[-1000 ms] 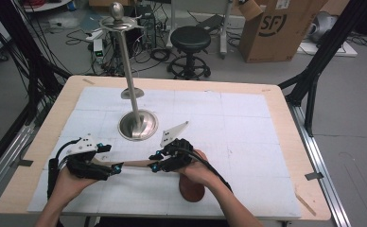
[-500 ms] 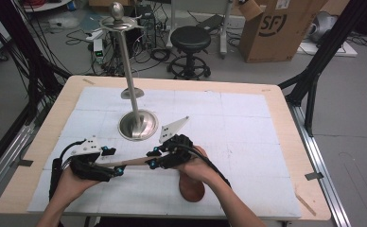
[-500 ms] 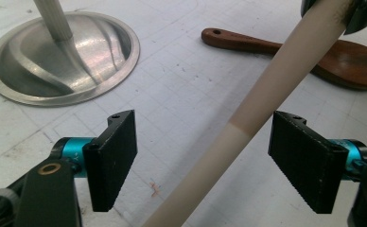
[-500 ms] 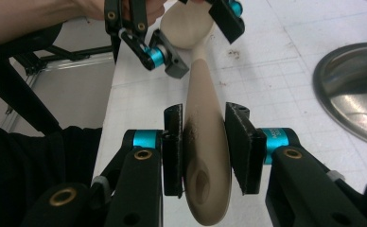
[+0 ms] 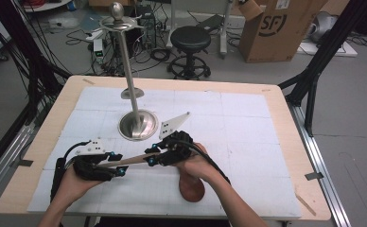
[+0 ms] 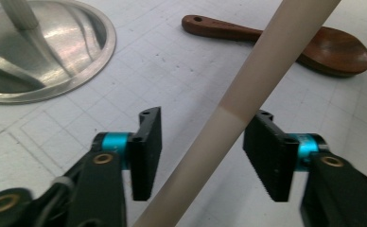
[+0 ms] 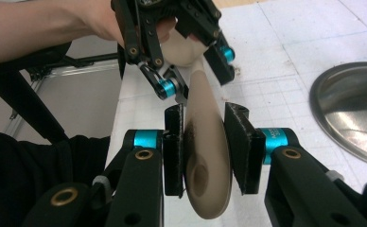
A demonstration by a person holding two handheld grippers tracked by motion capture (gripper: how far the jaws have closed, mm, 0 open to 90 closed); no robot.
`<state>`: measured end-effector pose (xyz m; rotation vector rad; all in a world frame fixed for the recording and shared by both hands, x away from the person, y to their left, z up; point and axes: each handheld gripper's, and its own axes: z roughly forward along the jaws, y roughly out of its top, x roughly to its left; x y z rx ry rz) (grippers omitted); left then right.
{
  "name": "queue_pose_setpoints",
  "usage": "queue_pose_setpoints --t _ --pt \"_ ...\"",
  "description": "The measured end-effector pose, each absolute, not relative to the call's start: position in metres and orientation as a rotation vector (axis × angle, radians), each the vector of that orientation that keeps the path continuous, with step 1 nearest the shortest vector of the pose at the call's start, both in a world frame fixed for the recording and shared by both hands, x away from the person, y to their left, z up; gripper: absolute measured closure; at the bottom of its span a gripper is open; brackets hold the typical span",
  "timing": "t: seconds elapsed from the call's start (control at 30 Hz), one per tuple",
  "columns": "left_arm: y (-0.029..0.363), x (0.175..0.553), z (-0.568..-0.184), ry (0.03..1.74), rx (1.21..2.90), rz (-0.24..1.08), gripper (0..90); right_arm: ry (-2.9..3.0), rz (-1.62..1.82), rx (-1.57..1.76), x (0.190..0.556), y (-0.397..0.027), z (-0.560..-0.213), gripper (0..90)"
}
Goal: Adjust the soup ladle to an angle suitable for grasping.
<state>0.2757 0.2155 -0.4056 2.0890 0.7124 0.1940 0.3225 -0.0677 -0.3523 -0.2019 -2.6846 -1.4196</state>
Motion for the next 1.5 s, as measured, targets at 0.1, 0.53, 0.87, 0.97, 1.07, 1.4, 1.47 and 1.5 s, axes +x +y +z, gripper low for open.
queue_pose_setpoints --t 0.1,0.53,0.87,0.97,1.07,1.4,1.47,1.5 --pt "0.214 0.276 -0.404 0.714 2.092 0.200 57.5 -2.679 -1.417 -0.214 0.323 -0.068 -0.352 69.4" --pt "0.210 0.271 -0.396 0.670 2.106 0.218 67.1 -2.599 -1.447 -0.350 0.332 -0.078 -0.359 63.2" --pt "0.211 0.268 -0.388 0.663 2.074 0.225 71.3 -2.525 -1.487 -0.480 0.334 -0.074 -0.368 53.8" --pt "0.210 0.269 -0.386 0.665 2.064 0.224 73.0 -2.513 -1.499 -0.485 0.333 -0.072 -0.370 53.1" --pt "0.208 0.269 -0.383 0.663 2.058 0.220 74.4 -2.499 -1.535 -0.482 0.332 -0.071 -0.368 53.1" --pt "0.197 0.272 -0.373 0.619 2.060 0.214 76.6 -2.446 -1.640 -0.491 0.332 -0.066 -0.361 53.1" --pt "0.194 0.273 -0.371 0.615 2.059 0.212 76.6 -2.436 -1.658 -0.492 0.332 -0.066 -0.360 53.3" --pt "0.192 0.273 -0.370 0.612 2.061 0.211 76.6 -2.425 -1.665 -0.495 0.332 -0.066 -0.359 53.5"
